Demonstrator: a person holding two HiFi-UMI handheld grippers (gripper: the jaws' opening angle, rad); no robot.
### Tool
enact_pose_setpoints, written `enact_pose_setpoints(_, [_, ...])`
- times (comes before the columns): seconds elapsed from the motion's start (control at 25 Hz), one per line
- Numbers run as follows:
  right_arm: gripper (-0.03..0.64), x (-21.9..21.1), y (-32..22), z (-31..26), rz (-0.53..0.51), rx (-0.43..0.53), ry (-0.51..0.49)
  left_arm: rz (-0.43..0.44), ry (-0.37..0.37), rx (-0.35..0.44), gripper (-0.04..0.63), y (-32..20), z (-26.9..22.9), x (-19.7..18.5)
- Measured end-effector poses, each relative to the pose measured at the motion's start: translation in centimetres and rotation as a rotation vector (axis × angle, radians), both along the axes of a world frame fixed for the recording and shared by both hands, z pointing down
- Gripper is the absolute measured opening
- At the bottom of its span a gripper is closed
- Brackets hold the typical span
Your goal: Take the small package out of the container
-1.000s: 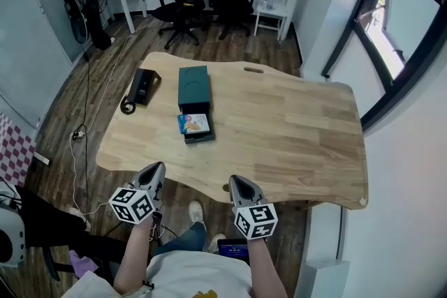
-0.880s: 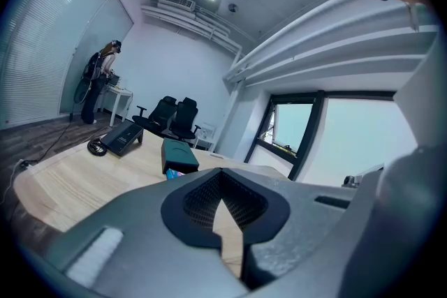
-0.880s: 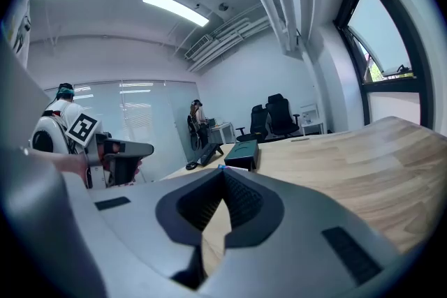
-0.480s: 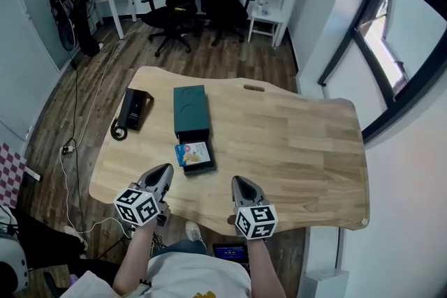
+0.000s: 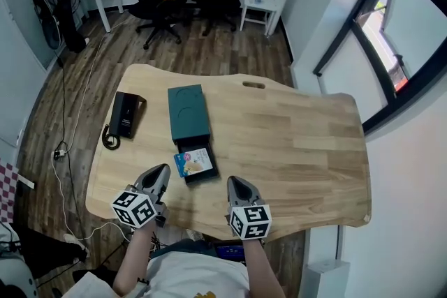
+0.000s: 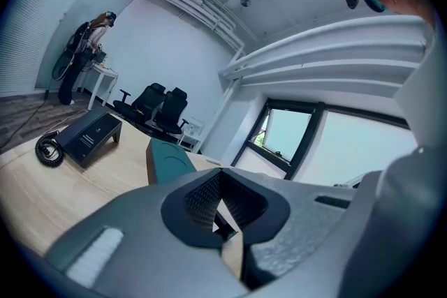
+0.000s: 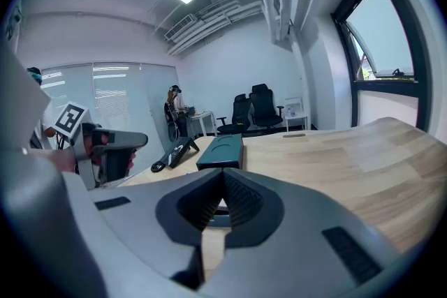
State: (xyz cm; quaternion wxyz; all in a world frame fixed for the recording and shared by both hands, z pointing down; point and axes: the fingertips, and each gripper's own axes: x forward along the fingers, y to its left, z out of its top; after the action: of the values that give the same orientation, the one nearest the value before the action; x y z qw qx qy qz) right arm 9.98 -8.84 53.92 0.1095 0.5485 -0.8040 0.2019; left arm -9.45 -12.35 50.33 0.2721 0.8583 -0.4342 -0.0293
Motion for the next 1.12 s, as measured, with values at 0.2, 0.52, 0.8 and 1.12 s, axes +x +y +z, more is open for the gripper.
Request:
enact_pose_setpoints(0.2, [0.003,-0.2,-1.2,-1.6,0.002,0.035,-0.006,0.001,0.013,0.024,0.0,-1.6,-0.3,0.4])
enact_pose_setpoints(0.52, [0.003,-1.0,-2.6,-1.2,-0.017,0.042,-0.048,0.032,-0.015,0.031,0.0,-3.4,-1.0,1.1])
enact_pose_setpoints(0.8, [0.003,-1.6,-3.0,-0.3,-0.048,0.034,-0.04,0.026,-0.016,0.0,0.0,-3.5,0.4,1.2])
enact_pose_setpoints(1.12, [0.003,-0.9,-3.1,1.6,-0.043,-0.002,-0.036,0.011,-0.053,-0.089,0.0,-3.1,4.3,0.9])
